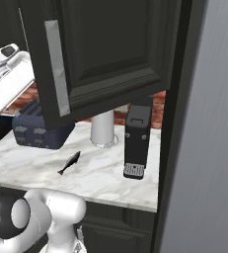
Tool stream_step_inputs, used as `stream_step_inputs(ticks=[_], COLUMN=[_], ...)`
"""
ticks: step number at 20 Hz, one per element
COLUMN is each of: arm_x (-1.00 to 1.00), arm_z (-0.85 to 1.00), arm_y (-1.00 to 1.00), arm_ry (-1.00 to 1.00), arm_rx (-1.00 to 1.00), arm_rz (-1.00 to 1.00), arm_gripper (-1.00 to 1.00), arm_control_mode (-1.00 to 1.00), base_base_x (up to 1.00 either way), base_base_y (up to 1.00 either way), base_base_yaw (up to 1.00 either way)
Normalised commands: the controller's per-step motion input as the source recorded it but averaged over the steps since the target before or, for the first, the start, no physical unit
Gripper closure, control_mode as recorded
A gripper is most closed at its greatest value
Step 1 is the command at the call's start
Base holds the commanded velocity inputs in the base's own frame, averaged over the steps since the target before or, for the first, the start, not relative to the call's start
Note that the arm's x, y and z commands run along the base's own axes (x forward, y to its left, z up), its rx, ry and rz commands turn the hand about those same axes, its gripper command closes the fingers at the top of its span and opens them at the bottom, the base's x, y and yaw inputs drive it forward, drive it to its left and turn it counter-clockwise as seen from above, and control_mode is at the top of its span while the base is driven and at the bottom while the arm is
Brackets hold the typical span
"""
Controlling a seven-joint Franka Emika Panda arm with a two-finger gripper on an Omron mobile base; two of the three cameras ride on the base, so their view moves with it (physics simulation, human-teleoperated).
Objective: Retrieve the tupperware from the cabinet, then place the raw meat into the tupperware to avoid contamination.
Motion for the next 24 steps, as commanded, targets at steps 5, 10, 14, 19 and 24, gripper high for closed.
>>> stream_step_inputs(ticks=[5,10,14,19,24], arm_x=[-0.75,-0.55,-0.39,-0.31,-0.04], arm_z=[0.00,0.00,0.00,0.00,-0.03], arm_y=[-0.53,-0.67,-0.76,-0.71,-0.48], arm_ry=[0.06,0.08,0.06,0.05,0.01], arm_rx=[0.00,0.00,0.00,0.01,0.01], arm_rz=[-0.09,-0.07,-0.04,-0.02,0.00], arm_gripper=[-1.00,-1.00,-1.00,-1.00,-1.00], arm_control_mode=[-1.00,-1.00,-1.00,-1.00,-1.00], base_base_x=[0.00,0.00,0.00,0.00,0.00], base_base_y=[0.00,0.00,0.00,0.00,0.00], base_base_yaw=[0.00,0.00,0.00,0.00,0.00])
